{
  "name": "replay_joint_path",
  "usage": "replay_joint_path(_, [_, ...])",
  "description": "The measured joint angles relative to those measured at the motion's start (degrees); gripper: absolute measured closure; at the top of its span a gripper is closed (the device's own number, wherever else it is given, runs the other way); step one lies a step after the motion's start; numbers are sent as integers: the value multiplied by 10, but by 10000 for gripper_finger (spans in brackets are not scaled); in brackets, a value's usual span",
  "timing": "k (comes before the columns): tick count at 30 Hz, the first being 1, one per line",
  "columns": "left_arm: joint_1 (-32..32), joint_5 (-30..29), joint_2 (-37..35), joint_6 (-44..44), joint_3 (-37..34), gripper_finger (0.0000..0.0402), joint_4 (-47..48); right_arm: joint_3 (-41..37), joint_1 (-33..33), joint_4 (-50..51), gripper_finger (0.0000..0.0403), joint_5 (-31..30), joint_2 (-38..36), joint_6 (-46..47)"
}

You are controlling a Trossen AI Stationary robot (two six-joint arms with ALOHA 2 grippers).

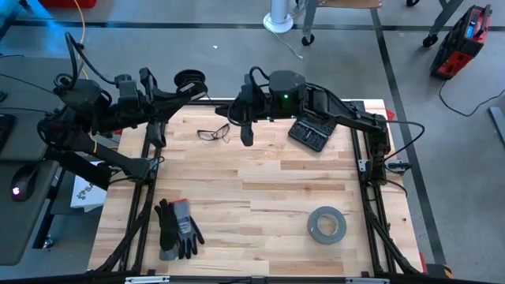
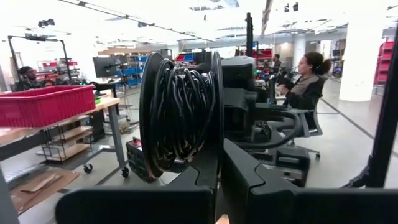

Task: Coil cords
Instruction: Coil the black wire on the black spool

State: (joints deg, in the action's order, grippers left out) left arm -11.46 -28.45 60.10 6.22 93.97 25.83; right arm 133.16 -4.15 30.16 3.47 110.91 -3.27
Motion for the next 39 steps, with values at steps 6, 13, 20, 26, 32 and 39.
replay_joint_path(6, [0,-7,4,-42,0,400,-23,0,34,-42,400,-16,4,-13])
replay_joint_path(13, [0,71,29,-193,0,400,-71,0,64,-123,402,-21,28,-46])
replay_joint_path(20, [0,146,44,-379,0,400,-101,-1,70,-170,402,-22,44,-47])
replay_joint_path(26, [1,174,43,-495,0,401,-102,-1,70,-229,402,-4,44,-47])
replay_joint_path(32, [1,179,49,-545,0,401,-115,-1,71,-234,403,-9,43,-48])
replay_joint_path(39, [2,203,60,-621,0,401,-131,-1,59,-268,403,-14,47,-62])
